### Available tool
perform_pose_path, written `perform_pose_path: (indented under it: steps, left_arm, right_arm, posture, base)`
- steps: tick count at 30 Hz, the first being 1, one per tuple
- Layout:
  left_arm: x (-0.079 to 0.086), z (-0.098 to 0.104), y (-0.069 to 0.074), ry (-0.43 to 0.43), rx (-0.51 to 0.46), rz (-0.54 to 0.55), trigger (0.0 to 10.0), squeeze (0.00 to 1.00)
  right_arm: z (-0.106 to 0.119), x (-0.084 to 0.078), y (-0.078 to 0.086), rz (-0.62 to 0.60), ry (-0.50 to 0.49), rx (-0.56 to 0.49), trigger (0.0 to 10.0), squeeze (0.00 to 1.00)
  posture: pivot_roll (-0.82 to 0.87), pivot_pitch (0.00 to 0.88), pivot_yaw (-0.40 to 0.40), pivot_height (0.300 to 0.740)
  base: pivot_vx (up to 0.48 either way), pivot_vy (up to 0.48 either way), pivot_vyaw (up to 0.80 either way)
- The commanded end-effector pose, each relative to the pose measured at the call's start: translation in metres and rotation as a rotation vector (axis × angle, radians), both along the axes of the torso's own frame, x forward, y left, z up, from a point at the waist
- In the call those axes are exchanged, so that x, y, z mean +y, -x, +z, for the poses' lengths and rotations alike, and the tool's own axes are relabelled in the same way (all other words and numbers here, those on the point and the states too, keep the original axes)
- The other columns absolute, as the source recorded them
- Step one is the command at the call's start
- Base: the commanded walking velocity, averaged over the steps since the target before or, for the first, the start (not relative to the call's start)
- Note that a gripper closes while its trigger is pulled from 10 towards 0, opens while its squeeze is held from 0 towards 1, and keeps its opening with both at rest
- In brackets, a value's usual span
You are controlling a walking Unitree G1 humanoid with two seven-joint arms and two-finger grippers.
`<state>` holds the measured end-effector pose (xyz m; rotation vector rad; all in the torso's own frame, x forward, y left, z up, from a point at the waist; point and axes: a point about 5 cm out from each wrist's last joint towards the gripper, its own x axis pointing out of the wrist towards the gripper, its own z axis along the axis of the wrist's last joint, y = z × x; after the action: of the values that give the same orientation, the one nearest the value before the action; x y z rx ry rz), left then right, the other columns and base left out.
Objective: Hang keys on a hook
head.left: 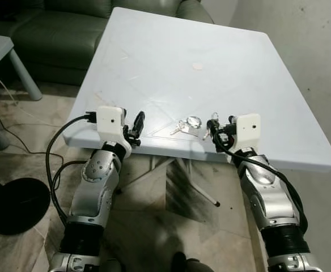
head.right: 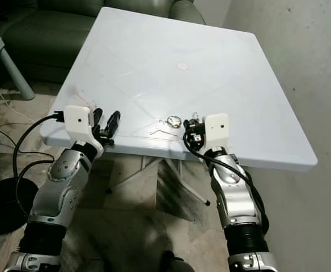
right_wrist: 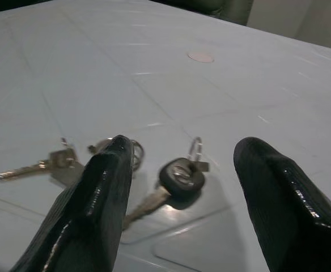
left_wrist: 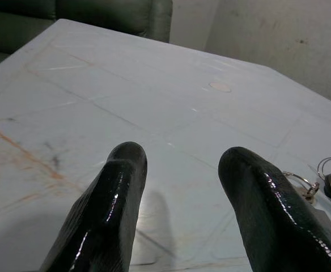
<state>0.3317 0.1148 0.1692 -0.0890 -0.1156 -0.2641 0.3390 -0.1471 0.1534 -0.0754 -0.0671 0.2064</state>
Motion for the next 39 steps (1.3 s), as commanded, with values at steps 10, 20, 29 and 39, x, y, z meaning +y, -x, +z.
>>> perform_pose_path:
  steps: [10,20,29,39]
  left_arm:
    - [-0.015,0.0,0.007,-0.076,-0.031,-0.078,10.0,0.0]
    - [-0.023,-0.001,0.016,-0.088,-0.041,-0.128,10.0,0.0]
    - [-0.026,0.002,0.021,-0.085,-0.041,-0.131,10.0,0.0]
    - [-0.024,0.005,0.026,-0.077,-0.036,-0.137,10.0,0.0]
  right_arm:
    - [0.007,-0.002,-0.008,-0.047,0.018,0.009,10.0,0.0]
    - [0.013,0.016,-0.02,-0.039,0.01,0.032,10.0,0.0]
    - [0.014,0.034,-0.025,-0.017,-0.02,0.038,10.0,0.0]
    - [0.015,0.045,-0.028,-0.004,-0.033,0.033,10.0,0.0]
  posture:
    - [0.06,0.188,-0.118,0.74]
    - [0.08,0.224,-0.127,0.74]
    - [0.1,0.255,-0.13,0.74]
    - [0.11,0.284,-0.126,0.74]
  base:
    - [0.0,0.0,0.0]
    - [0.0,0.0,0.0]
    - [0.0,0.0,0.0]
    - [0.0,0.0,0.0]
